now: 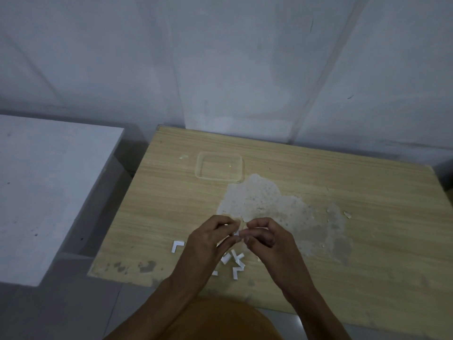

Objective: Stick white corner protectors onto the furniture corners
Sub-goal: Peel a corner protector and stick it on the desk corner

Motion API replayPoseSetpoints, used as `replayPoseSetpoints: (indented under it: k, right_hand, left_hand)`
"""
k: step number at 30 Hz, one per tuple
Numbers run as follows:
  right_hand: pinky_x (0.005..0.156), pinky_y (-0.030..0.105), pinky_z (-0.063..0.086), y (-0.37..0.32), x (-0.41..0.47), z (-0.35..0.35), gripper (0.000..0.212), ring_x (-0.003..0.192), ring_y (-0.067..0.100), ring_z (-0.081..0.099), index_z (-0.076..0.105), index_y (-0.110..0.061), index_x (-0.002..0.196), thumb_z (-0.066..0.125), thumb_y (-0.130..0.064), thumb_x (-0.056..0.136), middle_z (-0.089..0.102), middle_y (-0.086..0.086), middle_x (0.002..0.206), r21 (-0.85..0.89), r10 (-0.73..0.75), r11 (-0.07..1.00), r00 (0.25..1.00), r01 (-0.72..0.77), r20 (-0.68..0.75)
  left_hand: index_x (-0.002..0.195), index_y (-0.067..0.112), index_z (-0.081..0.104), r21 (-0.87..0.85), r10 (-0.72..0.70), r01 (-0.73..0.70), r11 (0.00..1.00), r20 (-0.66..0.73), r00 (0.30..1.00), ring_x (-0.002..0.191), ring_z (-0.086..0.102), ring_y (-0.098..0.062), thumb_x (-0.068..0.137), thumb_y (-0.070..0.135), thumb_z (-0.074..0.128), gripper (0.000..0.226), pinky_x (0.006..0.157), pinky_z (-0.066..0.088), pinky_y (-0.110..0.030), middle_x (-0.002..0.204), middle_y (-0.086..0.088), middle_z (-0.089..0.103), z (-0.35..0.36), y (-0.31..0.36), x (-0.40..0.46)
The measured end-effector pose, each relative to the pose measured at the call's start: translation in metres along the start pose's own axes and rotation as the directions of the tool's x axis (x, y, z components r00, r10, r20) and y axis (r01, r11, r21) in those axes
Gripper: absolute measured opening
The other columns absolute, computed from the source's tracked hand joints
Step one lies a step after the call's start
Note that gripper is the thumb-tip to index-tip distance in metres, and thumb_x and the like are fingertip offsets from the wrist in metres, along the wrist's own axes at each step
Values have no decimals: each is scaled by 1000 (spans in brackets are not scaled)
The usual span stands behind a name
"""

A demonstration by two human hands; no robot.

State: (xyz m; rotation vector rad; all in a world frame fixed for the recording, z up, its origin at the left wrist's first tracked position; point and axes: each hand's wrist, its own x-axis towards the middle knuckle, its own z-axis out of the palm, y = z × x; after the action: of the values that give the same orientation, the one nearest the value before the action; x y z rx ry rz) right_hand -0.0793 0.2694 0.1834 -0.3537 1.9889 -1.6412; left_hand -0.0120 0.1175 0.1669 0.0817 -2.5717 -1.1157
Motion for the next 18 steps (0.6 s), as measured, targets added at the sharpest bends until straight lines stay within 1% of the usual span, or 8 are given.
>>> replayPoseSetpoints:
  k: [2, 5, 7, 9, 11, 14, 16, 18]
  right_hand:
    - [73, 14, 53, -1, 0, -1, 16, 87, 7, 71, 63, -17, 98, 65, -5, 88, 76, -4, 88, 11, 0, 1000, 1000, 0, -2]
    - [72, 15, 53, -2, 1, -1, 13, 85, 8, 71, 63, -17, 96, 67, -8, 87, 76, -3, 86, 30, 10, 1000, 1000, -10, -2]
    - [71, 15, 53, -1, 1, 1, 10, 84, 9, 71, 65, -18, 91, 69, -11, 86, 76, -2, 85, 29, 7, 1000, 1000, -6, -18]
    - [70, 14, 52, -1, 1, 3, 8, 81, 8, 71, 66, -21, 88, 70, -14, 86, 75, -3, 83, 34, 5, 999, 1000, -4, -30]
    - [69, 14, 52, 1, 1, 5, 9, 79, 7, 70, 67, -23, 86, 70, -14, 86, 74, -5, 82, 18, 5, 1000, 999, -4, -38]
    - [68, 16, 54, 4, 3, 9, 10, 77, 6, 69, 68, -24, 84, 70, -14, 85, 72, -8, 82, -33, -26, 999, 998, 24, -57]
    - [67, 22, 56, 6, 6, 11, 8, 75, 10, 69, 68, -22, 83, 70, -14, 85, 72, -4, 81, -16, -22, 1000, 998, 21, -66]
    - [63, 24, 56, 8, 9, 13, 7, 72, 16, 69, 66, -16, 82, 68, -11, 86, 71, 3, 79, 52, 21, 998, 998, -18, -57]
  left_hand:
    - [105, 5, 72, 39, 28, -27, 999, -5, 1000, 92, 60, -3, 78, 1, 74, 28, 81, 45, -5, 101, -6, 68, 1, -1, -2]
    - [107, 6, 72, 49, 48, -45, 998, -48, 998, 93, 61, -2, 83, 5, 68, 24, 82, 48, -10, 102, -4, 68, 1, -4, -2]
    - [103, 7, 73, 57, 61, -56, 997, -90, 994, 92, 64, -3, 83, 6, 69, 21, 83, 52, -15, 100, -3, 71, 1, -6, -2]
    - [98, 9, 73, 77, 86, -78, 994, -112, 990, 93, 64, -3, 82, 8, 70, 16, 85, 51, -13, 99, -2, 72, 2, -7, -3]
    - [95, 11, 72, 91, 98, -88, 992, -111, 989, 96, 64, -2, 81, 8, 73, 15, 86, 49, -11, 101, 0, 72, 3, -5, -4]
    - [96, 10, 71, 55, 65, -58, 997, -135, 989, 94, 65, -2, 80, 4, 74, 17, 81, 52, -16, 100, 3, 72, 6, -2, -3]
    - [97, 11, 71, -9, 9, -11, 1000, -167, 986, 91, 64, 1, 82, 3, 72, 17, 80, 52, -15, 97, 4, 71, 9, 1, -1]
    - [98, 12, 71, -91, -85, 69, 993, -184, 979, 89, 64, 2, 82, 2, 71, 19, 78, 52, -13, 94, 6, 71, 9, 4, 0]
